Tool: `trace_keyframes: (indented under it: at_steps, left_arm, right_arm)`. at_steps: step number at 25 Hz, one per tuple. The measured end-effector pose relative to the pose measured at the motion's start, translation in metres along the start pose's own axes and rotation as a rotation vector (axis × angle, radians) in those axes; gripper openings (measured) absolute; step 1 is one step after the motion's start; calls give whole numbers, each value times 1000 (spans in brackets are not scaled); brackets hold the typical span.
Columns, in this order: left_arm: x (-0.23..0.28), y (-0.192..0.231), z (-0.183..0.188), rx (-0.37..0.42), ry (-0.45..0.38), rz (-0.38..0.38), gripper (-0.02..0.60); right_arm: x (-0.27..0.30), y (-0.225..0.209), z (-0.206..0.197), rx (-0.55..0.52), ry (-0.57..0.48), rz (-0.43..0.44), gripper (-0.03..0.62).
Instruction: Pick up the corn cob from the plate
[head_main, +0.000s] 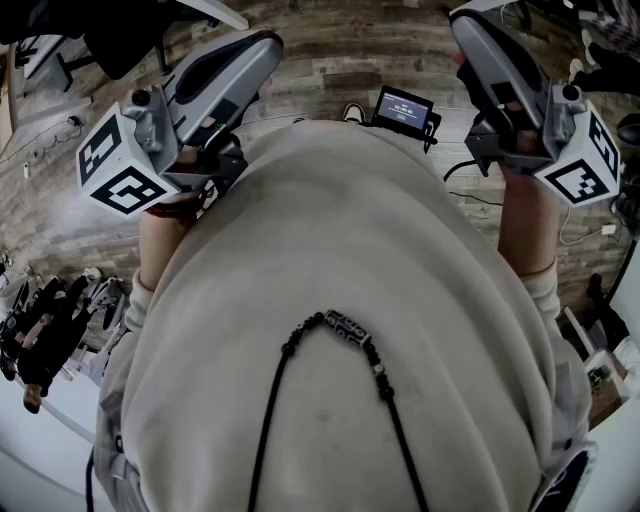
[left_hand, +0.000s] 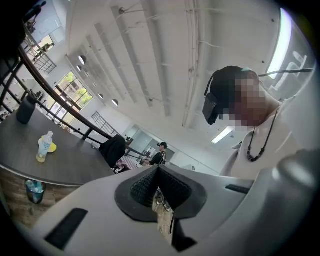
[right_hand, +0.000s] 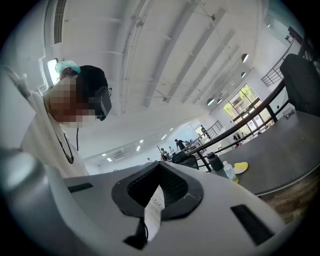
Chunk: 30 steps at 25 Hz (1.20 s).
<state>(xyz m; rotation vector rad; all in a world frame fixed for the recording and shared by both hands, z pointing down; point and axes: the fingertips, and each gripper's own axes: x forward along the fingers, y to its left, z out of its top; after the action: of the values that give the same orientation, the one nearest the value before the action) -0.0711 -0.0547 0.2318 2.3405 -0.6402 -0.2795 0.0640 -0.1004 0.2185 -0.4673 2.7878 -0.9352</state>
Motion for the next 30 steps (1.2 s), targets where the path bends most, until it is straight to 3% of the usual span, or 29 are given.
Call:
trace_keyframes:
  at_steps: [15, 26, 30]
  left_arm:
    - [-3, 1, 1, 1, -25, 29, 2]
    - [11, 8, -11, 2, 20, 96, 2]
    - [35, -1, -18, 5, 42, 58, 2]
  right_arm:
    - [3, -1, -4, 29, 36, 14, 15]
    - [-3, -7, -7, 57, 7, 39, 15]
    - [-10, -17, -22, 83, 7, 59, 15]
